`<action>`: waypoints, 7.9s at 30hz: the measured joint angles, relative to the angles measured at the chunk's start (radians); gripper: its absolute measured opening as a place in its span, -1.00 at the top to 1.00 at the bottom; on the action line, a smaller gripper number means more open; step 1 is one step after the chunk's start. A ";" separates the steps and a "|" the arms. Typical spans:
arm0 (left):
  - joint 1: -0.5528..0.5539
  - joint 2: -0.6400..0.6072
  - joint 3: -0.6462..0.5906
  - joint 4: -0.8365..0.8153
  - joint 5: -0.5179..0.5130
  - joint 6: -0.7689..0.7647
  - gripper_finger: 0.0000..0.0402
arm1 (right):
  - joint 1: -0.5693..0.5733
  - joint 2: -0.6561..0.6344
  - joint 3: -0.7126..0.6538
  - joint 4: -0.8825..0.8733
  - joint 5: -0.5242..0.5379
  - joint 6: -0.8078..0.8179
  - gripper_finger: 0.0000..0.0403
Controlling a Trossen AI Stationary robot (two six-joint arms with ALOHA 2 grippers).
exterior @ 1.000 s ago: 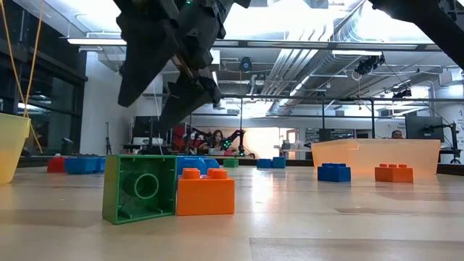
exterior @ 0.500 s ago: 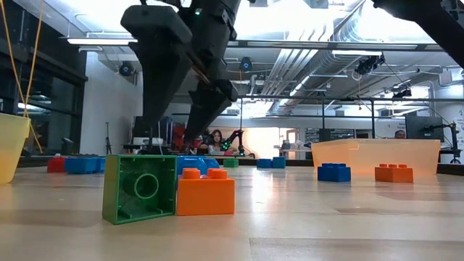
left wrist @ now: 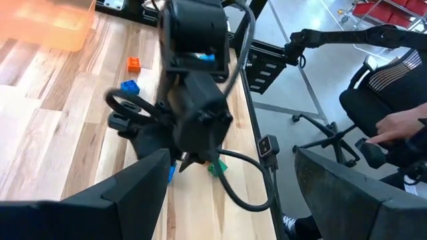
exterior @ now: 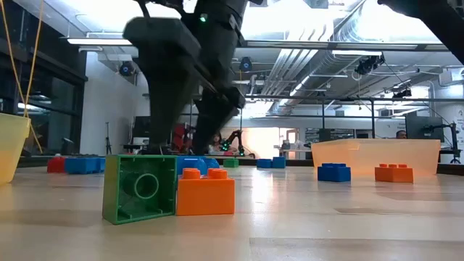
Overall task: Sort blocks by size
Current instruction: Put the large blue game piece into the yellow bin
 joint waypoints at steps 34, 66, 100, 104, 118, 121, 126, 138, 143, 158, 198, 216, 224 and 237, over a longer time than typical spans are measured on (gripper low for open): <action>0.000 0.000 0.000 0.001 -0.027 -0.037 -0.53 | -0.006 0.013 -0.151 0.201 0.041 -0.078 -0.81; 0.002 -0.040 0.000 0.278 0.013 -0.080 -0.53 | 0.024 -0.015 -0.152 1.088 0.082 -0.075 -0.41; 0.002 0.218 0.000 0.639 0.003 -0.131 -0.53 | 0.026 0.336 0.139 1.539 0.014 -0.082 -0.41; 0.002 0.214 0.002 0.642 0.003 -0.132 -0.53 | 0.027 0.336 0.123 1.423 0.010 -0.022 -0.41; 0.001 0.213 0.001 0.629 0.011 -0.132 -0.53 | 0.032 0.334 0.125 1.387 0.050 0.016 -0.92; 0.001 0.213 0.001 0.628 0.011 -0.131 -0.53 | 0.027 0.334 0.146 1.380 0.042 -0.017 -0.89; 0.001 0.213 0.001 0.621 0.053 -0.131 -0.53 | -0.001 0.299 0.169 1.369 -0.008 -0.054 -0.88; 0.002 0.157 0.000 0.571 0.084 -0.053 -0.53 | -0.091 0.074 0.165 0.503 -0.132 -0.191 -0.89; 0.002 0.127 0.000 0.539 0.080 -0.008 -0.53 | -0.066 0.023 0.165 0.107 -0.071 -0.276 -0.80; 0.038 0.117 0.000 0.471 0.060 0.052 -0.53 | 0.187 -0.278 -0.285 -0.371 0.028 -0.046 -0.02; 0.038 0.117 0.000 0.388 0.064 0.105 -0.53 | 0.564 -0.845 -1.149 0.180 -0.227 1.740 -0.01; 0.046 0.117 0.000 0.359 0.058 0.104 -0.53 | 0.556 -0.664 -1.150 0.295 -0.233 1.715 -0.01; 0.056 0.117 0.000 0.359 0.057 0.103 -0.53 | 0.556 -0.669 -1.100 0.273 -0.263 1.568 0.28; 0.014 0.121 0.002 0.035 0.054 -0.105 -0.53 | 0.471 -0.739 -0.731 0.096 0.266 1.112 0.35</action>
